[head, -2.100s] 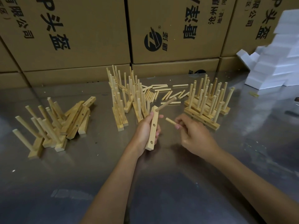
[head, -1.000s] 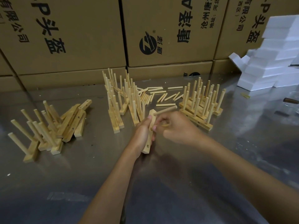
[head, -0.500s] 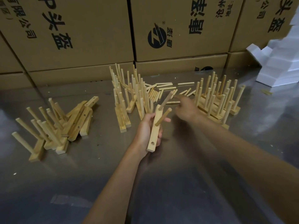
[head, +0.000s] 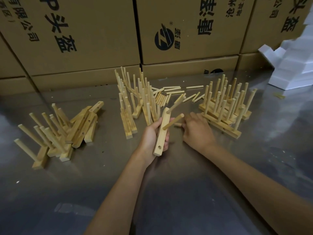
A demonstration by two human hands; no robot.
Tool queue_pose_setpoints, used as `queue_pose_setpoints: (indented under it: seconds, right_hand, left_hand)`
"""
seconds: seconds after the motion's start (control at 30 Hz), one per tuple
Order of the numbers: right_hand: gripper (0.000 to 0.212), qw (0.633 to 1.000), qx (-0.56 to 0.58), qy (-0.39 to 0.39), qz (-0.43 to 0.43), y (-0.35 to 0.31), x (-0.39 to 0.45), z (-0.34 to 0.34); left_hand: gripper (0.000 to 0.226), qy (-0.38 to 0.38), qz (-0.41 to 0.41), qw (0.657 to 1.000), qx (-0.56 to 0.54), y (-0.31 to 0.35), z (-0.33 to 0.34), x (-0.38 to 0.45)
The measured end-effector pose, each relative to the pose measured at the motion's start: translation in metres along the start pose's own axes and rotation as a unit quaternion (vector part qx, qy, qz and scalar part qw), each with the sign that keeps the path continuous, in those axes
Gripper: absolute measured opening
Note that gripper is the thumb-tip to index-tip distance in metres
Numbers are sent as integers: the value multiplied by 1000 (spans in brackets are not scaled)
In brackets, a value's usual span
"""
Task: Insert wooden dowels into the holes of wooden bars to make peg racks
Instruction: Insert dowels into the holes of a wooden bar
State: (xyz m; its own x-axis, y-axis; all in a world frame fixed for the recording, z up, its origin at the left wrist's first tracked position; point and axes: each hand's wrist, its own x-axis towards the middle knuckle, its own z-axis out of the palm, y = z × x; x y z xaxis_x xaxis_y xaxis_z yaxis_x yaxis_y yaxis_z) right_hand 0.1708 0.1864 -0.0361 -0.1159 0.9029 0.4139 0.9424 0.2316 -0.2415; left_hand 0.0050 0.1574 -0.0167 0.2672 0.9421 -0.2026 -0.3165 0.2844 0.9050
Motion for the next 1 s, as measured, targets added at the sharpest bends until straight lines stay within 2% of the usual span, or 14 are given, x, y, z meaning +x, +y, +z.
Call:
queue_pose_setpoints:
  seconds: [0.17, 0.27, 0.37, 0.43, 0.6, 0.8, 1.0]
  right_hand:
    - [1, 997, 74, -37, -8, -17, -57, -27]
    - [10, 993, 115, 13, -17, -30, -85, -41]
    - [10, 983, 164, 50, -73, -45, -102, -49]
    - [11, 979, 162, 46, -112, -50, -104, -49]
    - [22, 980, 126, 47, -147, -48, -101, -48]
    - [17, 980, 102, -11, -172, -47, -96, -50]
    - [19, 979, 119, -17, -162, -55, -86, -52]
  left_hand:
    - [52, 29, 4, 1000, 10, 0, 4, -3]
    - [50, 40, 14, 999, 9, -2, 5, -3]
    - [45, 57, 27, 998, 7, -4, 6, -3]
    - [45, 61, 32, 998, 3, -5, 6, -2]
    - [46, 64, 49, 996, 24, -8, 8, -2]
    - [39, 84, 101, 982, 133, -13, 14, 1]
    - [42, 102, 105, 983, 111, -13, 13, 4]
